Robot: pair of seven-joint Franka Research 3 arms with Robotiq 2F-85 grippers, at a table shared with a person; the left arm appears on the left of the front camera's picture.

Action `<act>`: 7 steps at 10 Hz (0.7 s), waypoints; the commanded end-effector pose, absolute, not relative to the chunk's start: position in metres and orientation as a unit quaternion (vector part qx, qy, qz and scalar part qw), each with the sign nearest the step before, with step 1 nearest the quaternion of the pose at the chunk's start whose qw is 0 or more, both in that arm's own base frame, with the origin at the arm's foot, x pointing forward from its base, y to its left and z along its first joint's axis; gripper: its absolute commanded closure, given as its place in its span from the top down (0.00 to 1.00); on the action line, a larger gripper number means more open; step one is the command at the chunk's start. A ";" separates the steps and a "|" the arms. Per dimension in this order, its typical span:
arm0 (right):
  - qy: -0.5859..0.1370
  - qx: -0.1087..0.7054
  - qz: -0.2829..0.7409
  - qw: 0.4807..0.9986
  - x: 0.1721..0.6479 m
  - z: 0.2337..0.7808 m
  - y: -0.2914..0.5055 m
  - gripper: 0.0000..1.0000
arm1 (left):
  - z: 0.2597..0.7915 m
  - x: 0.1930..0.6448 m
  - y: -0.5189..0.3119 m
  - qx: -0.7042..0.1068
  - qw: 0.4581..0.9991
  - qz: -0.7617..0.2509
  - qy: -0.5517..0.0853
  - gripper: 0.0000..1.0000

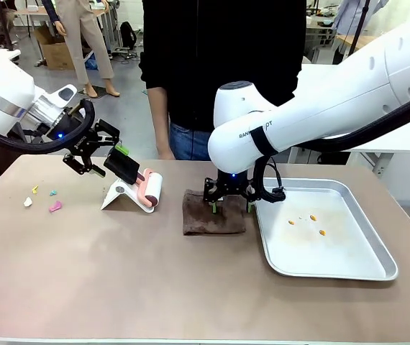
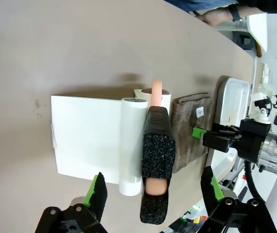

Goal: Clean the surface of the table.
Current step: Hold the Lint Roller with your left hand and the towel with your right hand.

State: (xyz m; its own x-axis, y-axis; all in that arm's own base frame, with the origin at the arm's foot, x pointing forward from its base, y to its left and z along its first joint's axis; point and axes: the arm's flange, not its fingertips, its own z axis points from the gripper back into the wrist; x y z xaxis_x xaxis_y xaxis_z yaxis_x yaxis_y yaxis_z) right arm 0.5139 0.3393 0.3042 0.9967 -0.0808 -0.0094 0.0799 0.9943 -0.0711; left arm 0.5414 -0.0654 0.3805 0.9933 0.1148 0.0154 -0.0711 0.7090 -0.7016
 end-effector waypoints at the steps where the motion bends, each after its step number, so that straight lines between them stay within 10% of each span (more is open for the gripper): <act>1: 0.005 -0.022 -0.057 0.998 0.515 0.301 0.338 1.00 | 0.376 0.541 -0.059 -0.397 0.916 0.042 -0.042 1.00; 5: 0.018 -0.007 -0.063 0.998 0.516 0.301 0.337 1.00 | 0.374 0.540 -0.057 -0.400 0.915 0.032 -0.040 0.94; 6: 0.025 -0.001 -0.057 0.998 0.516 0.300 0.337 0.40 | 0.375 0.541 -0.058 -0.398 0.916 0.029 -0.036 0.40; 7: 0.034 0.014 -0.056 0.998 0.516 0.300 0.336 0.40 | 0.375 0.540 -0.058 -0.396 0.917 0.026 -0.038 0.34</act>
